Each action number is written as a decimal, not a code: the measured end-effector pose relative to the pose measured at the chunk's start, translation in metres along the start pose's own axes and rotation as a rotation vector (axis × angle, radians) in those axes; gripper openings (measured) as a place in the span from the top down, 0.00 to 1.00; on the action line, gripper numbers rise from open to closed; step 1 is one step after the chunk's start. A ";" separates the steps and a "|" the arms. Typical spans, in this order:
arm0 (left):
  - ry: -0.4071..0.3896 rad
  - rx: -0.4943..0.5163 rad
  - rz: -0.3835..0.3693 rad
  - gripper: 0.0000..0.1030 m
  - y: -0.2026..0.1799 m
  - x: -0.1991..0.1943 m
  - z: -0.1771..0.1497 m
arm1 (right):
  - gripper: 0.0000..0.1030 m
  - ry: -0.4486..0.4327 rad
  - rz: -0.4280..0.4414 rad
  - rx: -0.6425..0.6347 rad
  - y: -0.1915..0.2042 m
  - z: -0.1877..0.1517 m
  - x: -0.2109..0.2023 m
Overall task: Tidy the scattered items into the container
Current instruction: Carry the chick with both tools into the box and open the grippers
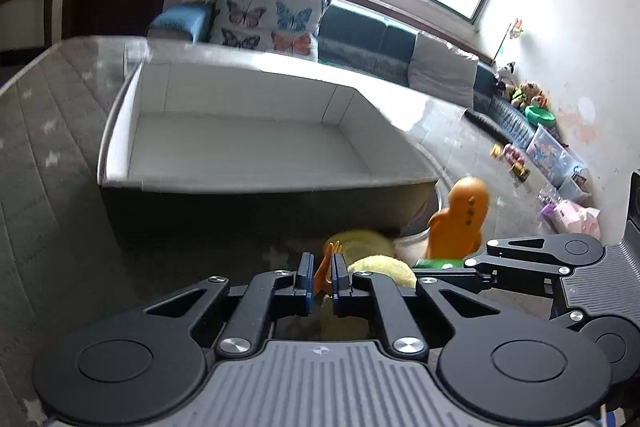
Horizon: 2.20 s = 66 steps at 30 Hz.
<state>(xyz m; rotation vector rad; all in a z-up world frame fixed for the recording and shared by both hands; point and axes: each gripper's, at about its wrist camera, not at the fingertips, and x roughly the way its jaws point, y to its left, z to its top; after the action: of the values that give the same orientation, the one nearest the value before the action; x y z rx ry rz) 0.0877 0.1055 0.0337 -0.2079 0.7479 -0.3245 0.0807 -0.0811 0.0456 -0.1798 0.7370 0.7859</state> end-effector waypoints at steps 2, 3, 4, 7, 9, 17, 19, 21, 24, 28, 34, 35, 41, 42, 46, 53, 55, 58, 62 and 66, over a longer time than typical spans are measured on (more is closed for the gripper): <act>-0.028 0.008 0.000 0.91 -0.005 -0.003 0.010 | 0.59 -0.023 -0.020 -0.004 -0.006 0.008 -0.003; -0.041 0.011 -0.001 0.91 -0.007 -0.003 0.016 | 0.59 -0.035 -0.030 -0.006 -0.009 0.013 -0.005; -0.054 0.015 -0.002 0.91 -0.010 -0.003 0.022 | 0.59 -0.047 -0.040 -0.008 -0.012 0.017 -0.006; -0.087 0.033 -0.004 0.91 -0.017 0.003 0.041 | 0.59 -0.082 -0.069 -0.014 -0.020 0.030 -0.011; -0.099 0.044 -0.004 0.91 -0.020 0.012 0.054 | 0.59 -0.106 -0.089 -0.018 -0.026 0.038 -0.015; -0.069 0.049 -0.008 0.92 -0.015 0.067 0.093 | 0.59 -0.109 -0.161 -0.009 -0.060 0.068 0.004; -0.056 0.043 -0.007 0.92 -0.012 0.080 0.101 | 0.59 -0.096 -0.173 0.000 -0.069 0.073 0.013; -0.041 0.037 -0.005 0.92 -0.008 0.093 0.106 | 0.59 -0.080 -0.182 0.012 -0.077 0.078 0.024; -0.011 0.025 -0.002 0.92 -0.001 0.112 0.110 | 0.59 -0.051 -0.194 0.025 -0.086 0.080 0.041; 0.028 0.004 0.003 0.92 0.006 0.132 0.111 | 0.59 -0.011 -0.203 0.034 -0.094 0.078 0.060; 0.053 -0.003 0.013 0.92 0.010 0.142 0.108 | 0.59 0.032 -0.212 0.032 -0.097 0.073 0.076; 0.054 -0.003 0.016 0.91 0.010 0.142 0.108 | 0.59 0.034 -0.216 0.030 -0.097 0.073 0.076; 0.045 0.007 0.021 0.91 0.007 0.137 0.107 | 0.58 0.028 -0.238 0.031 -0.096 0.071 0.072; 0.042 0.008 0.022 0.91 0.006 0.135 0.108 | 0.58 0.026 -0.239 0.032 -0.096 0.071 0.071; 0.032 0.012 0.026 0.91 0.004 0.127 0.107 | 0.57 0.007 -0.233 0.037 -0.094 0.071 0.064; 0.006 0.010 0.032 0.90 -0.001 0.107 0.103 | 0.50 -0.043 -0.237 0.038 -0.087 0.069 0.039; 0.000 0.006 0.033 0.89 -0.002 0.100 0.100 | 0.50 -0.058 -0.236 0.041 -0.085 0.067 0.030; -0.013 0.004 0.028 0.89 -0.005 0.090 0.095 | 0.46 -0.081 -0.237 0.049 -0.083 0.062 0.016; -0.025 0.011 0.035 0.82 -0.011 0.077 0.086 | 0.43 -0.104 -0.254 0.062 -0.080 0.051 -0.002; -0.039 0.016 0.030 0.82 -0.017 0.063 0.078 | 0.37 -0.126 -0.270 0.076 -0.078 0.041 -0.019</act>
<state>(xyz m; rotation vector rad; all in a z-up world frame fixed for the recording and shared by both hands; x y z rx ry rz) 0.1812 0.0723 0.0548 -0.1874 0.7092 -0.2973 0.1474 -0.1306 0.0796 -0.1561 0.6068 0.5065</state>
